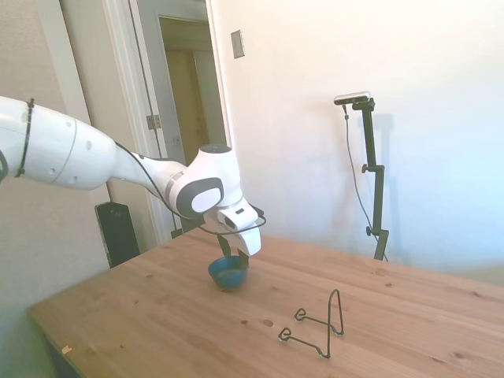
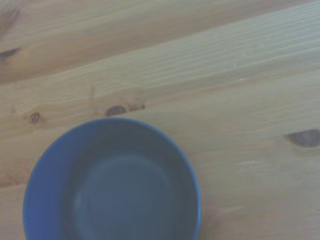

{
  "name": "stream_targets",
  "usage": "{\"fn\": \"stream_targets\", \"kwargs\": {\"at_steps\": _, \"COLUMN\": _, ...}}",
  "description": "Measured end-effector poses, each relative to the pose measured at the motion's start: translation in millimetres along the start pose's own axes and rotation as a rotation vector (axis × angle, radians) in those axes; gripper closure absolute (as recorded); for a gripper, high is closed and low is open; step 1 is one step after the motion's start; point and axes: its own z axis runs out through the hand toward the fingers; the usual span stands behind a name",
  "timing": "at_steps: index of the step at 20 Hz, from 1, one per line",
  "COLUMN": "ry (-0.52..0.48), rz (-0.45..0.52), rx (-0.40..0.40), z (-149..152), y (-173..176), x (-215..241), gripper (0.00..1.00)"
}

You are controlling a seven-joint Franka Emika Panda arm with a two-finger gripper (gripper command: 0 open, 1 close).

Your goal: Unload the bowl

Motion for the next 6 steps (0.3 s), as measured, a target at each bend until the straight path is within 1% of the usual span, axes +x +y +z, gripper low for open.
{"fn": "stream_targets", "kwargs": {"at_steps": 2, "ry": 0.016, "rz": -0.034, "rx": -0.015, "z": -11.2, "y": 8.0, "x": -13.9, "gripper": 0.00}}
{"fn": "stream_targets", "kwargs": {"at_steps": 6, "ry": 0.003, "rz": -0.107, "rx": -0.052, "z": -23.2, "y": 25.9, "x": -45.5, "gripper": 0.00}}
